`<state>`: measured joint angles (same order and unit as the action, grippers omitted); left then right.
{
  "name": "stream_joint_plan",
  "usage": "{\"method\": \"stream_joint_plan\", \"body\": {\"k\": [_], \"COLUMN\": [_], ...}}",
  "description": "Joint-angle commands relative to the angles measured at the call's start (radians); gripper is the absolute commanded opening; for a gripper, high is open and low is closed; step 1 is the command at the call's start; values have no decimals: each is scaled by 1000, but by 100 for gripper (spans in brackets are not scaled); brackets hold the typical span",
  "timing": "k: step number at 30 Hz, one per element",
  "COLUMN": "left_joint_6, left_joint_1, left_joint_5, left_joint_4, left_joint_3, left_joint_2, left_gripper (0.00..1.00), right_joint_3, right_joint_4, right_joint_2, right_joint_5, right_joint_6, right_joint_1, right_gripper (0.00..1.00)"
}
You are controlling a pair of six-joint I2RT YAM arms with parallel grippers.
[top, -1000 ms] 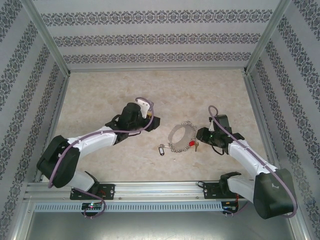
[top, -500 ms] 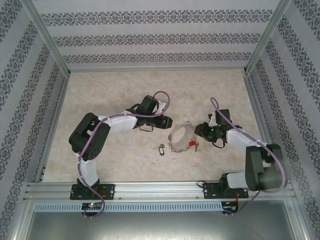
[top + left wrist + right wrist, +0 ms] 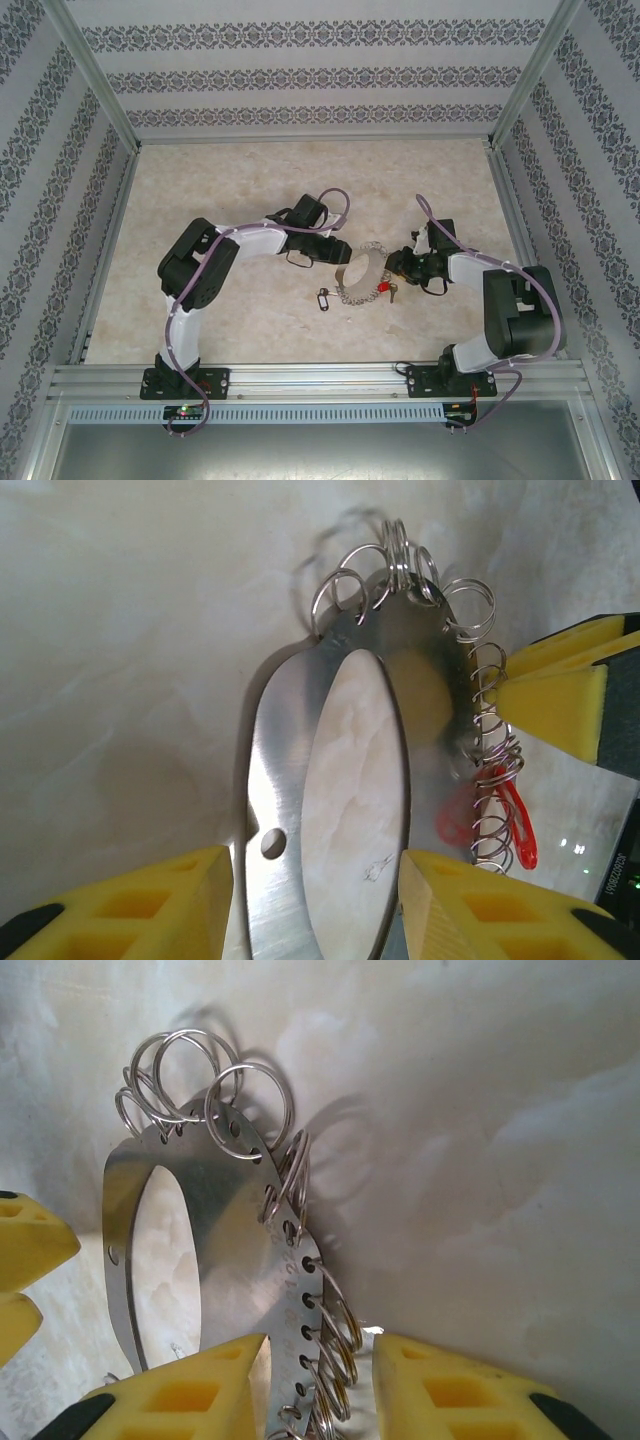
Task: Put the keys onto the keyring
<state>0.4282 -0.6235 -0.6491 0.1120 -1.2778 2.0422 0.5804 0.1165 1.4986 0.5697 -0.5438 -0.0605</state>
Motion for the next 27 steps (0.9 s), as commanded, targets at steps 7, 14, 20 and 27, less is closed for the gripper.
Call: {"method": "stream_joint_plan", "body": {"k": [7,14,20,27], "left_joint_6": [9,11,9,-1], "left_joint_1": [-20,-20,-20,-19], "left_joint_5": [-41,-43,-30,40], "left_joint_4": [47,50,40,29], "left_joint_3": [-59,-63,-67,-49], "left_joint_2": [72,78,56,-31], "left_gripper": [47,46,45,47], "right_joint_3": [5,11,19,4], "right_joint_4": [-139,-215,-221,-225], "right_joint_2": [80,105,66,-50], "right_joint_5": [150,219,234,237], "right_joint_6": [8,4,21,9], "right_joint_1": [8,7,7,10], "right_gripper": [31,22,7,0]}}
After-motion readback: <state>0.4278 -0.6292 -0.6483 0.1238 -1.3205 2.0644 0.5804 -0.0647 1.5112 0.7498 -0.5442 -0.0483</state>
